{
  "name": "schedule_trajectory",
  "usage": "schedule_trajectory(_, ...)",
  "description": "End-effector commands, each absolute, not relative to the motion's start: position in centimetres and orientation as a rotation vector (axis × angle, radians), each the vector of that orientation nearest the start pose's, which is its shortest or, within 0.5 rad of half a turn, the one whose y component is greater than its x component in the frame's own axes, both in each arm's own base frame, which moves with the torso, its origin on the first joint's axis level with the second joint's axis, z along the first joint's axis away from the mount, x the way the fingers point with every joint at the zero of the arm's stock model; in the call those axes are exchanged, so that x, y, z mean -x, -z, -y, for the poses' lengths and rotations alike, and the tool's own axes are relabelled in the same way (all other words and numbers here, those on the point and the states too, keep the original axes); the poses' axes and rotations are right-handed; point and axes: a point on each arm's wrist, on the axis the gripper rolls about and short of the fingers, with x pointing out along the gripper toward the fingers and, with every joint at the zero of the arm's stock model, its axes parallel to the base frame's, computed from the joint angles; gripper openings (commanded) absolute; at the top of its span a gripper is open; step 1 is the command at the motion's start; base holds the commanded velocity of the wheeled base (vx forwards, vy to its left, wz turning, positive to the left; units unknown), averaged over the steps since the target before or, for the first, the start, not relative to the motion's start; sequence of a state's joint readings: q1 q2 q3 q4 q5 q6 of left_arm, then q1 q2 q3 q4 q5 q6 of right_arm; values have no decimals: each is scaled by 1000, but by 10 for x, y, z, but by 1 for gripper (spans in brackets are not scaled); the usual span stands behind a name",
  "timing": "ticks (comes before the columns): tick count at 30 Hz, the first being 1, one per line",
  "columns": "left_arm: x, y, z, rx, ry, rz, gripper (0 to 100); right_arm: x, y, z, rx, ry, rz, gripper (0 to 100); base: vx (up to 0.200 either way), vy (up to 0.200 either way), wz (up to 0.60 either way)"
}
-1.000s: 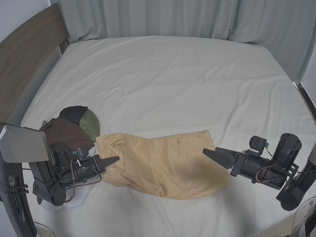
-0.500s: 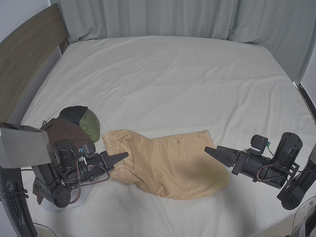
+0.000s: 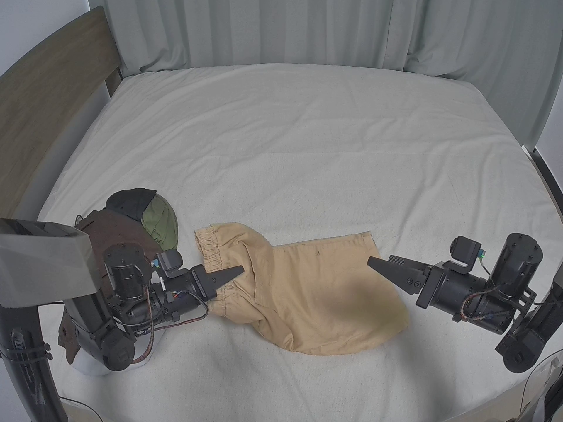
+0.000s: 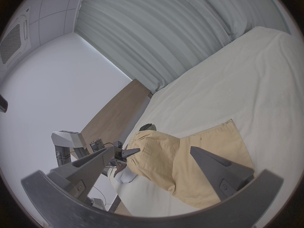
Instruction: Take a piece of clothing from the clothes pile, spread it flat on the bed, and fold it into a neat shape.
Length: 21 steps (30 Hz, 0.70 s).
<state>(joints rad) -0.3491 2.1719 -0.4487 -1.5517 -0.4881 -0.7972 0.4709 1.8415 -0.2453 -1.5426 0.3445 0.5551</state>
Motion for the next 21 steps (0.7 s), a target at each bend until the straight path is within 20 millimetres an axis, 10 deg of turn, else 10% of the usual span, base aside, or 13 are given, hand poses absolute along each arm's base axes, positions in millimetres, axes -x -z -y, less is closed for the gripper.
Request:
schedule_trajectory(1, -298, -49, 129, 793, 749, -499, 0, -222, -109, -122, -521, -781, -272, 100, 0, 0, 0)
schedule_trajectory(21, -307, -44, 160, 819, 812, -509, 0, -233, -113, -111, -534, -740, -236, 100, 0, 0, 0)
